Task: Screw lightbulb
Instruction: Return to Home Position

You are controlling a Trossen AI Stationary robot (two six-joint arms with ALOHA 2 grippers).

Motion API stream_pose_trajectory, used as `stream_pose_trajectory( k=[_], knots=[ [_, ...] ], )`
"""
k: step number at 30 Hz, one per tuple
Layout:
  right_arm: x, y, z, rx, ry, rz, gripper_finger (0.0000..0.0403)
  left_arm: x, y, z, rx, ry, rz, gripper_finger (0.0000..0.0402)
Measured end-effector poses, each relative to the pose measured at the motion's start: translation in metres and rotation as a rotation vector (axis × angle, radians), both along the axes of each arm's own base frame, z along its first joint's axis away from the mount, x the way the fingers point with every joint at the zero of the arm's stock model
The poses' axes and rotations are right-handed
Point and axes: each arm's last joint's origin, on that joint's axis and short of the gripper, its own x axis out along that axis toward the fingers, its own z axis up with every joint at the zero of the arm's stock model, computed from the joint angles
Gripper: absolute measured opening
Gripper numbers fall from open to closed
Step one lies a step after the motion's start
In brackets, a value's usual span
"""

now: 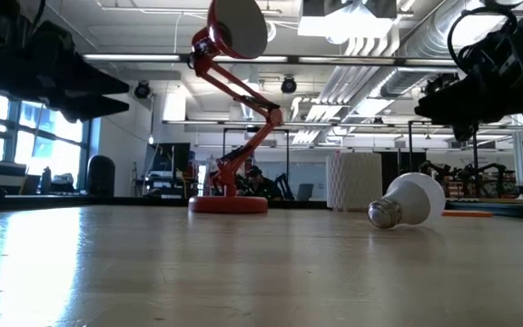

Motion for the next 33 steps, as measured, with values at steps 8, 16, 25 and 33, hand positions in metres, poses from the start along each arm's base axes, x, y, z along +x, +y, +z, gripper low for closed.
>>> stream_pose_trajectory(
  k=[8,16,25,33],
  knots=[
    [0.0,0.0,0.0,0.024,-0.004,0.0,0.0089,0.0,0.0,-0.001,-0.011,0.011,-0.002,0.0337],
    [0.0,0.0,0.0,0.024,-0.003,0.001,0.0089,-0.001,-0.001,0.001,-0.014,-0.016,-0.017,0.0337],
    [0.0,0.0,0.0,0.025,-0.002,0.005,0.0089,-0.007,0.003,0.008,-0.017,-0.104,0.001,0.0337],
    [0.0,0.0,0.0,0.025,-0.001,0.009,0.0089,-0.008,0.005,0.008,-0.016,-0.111,0.024,0.0337]
  ],
)
